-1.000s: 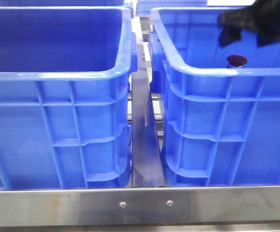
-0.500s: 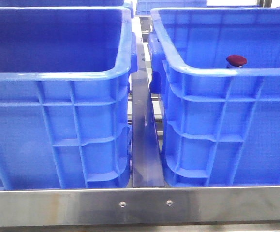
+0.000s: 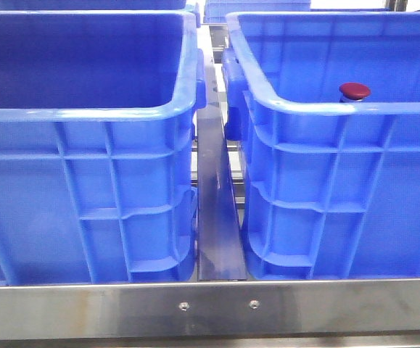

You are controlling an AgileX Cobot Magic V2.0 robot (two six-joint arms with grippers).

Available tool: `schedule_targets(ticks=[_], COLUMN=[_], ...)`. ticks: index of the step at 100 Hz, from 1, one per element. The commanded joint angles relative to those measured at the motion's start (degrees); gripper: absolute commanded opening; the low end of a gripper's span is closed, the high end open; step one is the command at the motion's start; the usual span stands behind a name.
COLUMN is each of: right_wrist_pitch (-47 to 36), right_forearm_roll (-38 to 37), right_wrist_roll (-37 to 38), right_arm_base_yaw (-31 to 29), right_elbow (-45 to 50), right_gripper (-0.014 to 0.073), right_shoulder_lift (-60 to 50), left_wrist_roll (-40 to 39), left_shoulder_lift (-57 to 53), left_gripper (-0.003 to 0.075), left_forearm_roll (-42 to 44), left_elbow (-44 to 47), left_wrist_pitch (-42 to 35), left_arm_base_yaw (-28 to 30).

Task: Pick red and yellow buttons and place in box

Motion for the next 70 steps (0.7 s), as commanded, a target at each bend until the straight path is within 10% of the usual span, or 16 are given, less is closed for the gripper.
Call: schedule_targets(ticks=[1, 37, 70], right_wrist_pitch=[-1.59, -1.34, -1.34], right_forearm_roll=[0.26, 0.26, 0.26], right_wrist_roll=[-0.71, -0.71, -0.71], right_arm_base_yaw=[-0.30, -0.30, -0.30], right_elbow=[-1.44, -1.44, -1.44], right_gripper=[0.0053, -0.0069, -0.0068], right_shoulder_lift=[-0.44, -0.44, -0.38], left_wrist_roll=[-0.37, -0.37, -0.37], left_shoulder_lift=[-0.06, 0.67, 11.80], left_gripper=[-0.0011, 0.0522, 0.0537], left_forearm_roll=[1.44, 1.30, 3.50], left_elbow=[-1.39, -1.39, -5.73], left_wrist_pitch=[-2.68, -2.82, -3.21], left_arm_base_yaw=[0.03, 0.03, 0.20])
